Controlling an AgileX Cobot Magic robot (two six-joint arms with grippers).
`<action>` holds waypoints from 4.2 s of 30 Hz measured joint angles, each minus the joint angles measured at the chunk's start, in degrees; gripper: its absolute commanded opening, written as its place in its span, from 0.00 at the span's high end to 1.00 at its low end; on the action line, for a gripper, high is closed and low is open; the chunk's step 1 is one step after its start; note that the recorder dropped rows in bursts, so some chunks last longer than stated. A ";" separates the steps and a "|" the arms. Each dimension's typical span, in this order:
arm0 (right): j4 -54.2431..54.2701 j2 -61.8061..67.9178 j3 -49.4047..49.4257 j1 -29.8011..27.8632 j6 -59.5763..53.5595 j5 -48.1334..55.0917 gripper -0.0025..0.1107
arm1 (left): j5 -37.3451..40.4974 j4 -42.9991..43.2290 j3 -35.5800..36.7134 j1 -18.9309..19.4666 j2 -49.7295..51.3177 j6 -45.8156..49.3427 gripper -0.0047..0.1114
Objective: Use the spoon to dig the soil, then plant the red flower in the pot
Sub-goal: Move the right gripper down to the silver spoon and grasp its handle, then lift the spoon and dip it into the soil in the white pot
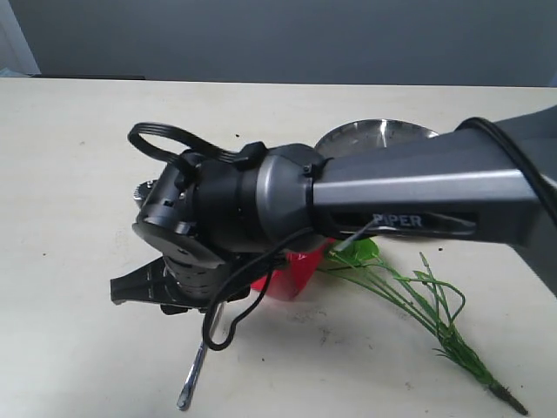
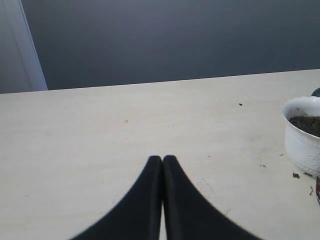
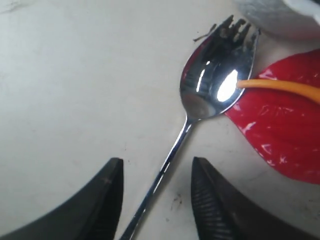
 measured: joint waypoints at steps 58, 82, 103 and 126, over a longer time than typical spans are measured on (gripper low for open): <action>4.72 5.03 -0.54 0.00 -0.81 0.91 0.98 | 0.00 0.00 0.00 0.00 0.00 0.00 0.96; 5.70 -10.36 -0.54 0.09 -30.89 1.61 0.98 | 0.00 0.00 0.00 0.00 0.00 0.00 0.96; -59.40 -17.15 -0.07 -1.55 -63.61 15.68 0.98 | 0.00 0.00 0.00 0.00 0.00 0.00 0.96; -47.05 -13.77 0.28 -7.75 -106.03 10.60 0.98 | 0.00 0.00 0.00 0.00 0.00 0.00 0.96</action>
